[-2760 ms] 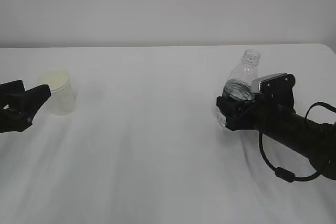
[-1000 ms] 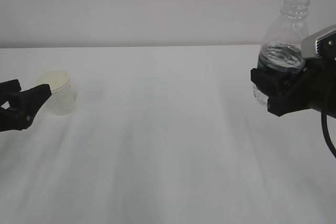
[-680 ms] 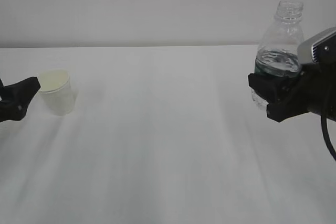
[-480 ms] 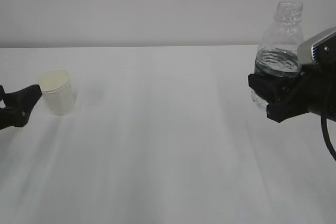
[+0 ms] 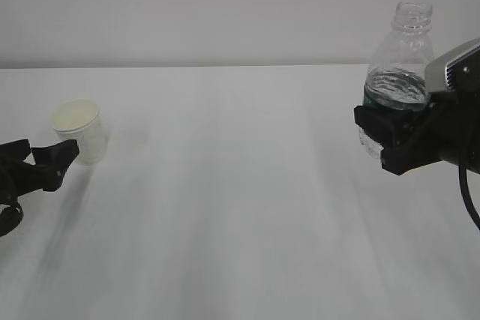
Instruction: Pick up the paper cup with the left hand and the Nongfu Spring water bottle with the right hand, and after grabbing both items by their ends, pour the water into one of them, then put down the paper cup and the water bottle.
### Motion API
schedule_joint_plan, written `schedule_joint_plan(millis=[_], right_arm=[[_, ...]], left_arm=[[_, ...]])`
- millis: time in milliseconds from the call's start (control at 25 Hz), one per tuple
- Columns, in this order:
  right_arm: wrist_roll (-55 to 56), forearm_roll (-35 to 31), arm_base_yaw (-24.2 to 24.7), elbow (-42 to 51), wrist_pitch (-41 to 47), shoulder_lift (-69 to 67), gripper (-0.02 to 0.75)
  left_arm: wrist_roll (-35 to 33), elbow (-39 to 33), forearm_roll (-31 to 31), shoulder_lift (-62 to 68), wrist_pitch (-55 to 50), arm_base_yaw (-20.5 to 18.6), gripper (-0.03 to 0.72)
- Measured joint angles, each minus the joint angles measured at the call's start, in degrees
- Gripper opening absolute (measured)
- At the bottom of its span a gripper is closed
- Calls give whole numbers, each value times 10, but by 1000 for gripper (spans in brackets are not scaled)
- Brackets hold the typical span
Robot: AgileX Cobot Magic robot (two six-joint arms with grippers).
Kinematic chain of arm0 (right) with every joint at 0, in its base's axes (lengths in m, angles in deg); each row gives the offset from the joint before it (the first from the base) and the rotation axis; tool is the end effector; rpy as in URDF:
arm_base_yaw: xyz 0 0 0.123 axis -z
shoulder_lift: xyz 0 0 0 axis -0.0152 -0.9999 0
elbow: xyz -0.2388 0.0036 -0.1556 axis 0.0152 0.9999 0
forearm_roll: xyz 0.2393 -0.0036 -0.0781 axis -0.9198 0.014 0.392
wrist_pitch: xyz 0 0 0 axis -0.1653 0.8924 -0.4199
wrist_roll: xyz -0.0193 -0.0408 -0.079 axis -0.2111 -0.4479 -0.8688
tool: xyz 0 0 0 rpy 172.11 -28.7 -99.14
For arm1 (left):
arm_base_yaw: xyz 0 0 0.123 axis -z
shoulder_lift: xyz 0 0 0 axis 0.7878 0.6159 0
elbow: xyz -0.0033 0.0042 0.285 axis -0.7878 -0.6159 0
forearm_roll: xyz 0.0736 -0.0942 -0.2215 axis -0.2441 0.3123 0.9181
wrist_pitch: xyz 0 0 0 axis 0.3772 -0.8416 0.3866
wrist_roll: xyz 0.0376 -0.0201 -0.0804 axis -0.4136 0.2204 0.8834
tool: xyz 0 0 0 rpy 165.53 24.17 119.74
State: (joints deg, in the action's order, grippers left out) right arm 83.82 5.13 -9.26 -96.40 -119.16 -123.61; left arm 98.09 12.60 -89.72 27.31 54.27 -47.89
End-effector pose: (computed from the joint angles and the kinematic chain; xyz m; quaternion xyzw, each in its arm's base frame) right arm 0.2548 0.0677 0.2041 -0.2559 0.7561 0.1010 0.5938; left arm 0.2690 -0.0373 0.1089 0.0309 0.7983 -0.1424 0.5844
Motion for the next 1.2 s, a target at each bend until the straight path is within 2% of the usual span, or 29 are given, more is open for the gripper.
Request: schedule_joint_plan(millis=[200, 880, 1200], right_arm=[[0, 0, 0, 0, 0, 0, 424], [-4, 0, 0, 0, 0, 0, 422], [-6, 0, 0, 0, 0, 0, 422]], left_arm=[[0, 14, -2, 28, 0, 0, 655], [0, 143, -12, 146, 0, 0, 652], [0, 171, -12, 165, 0, 0, 650]])
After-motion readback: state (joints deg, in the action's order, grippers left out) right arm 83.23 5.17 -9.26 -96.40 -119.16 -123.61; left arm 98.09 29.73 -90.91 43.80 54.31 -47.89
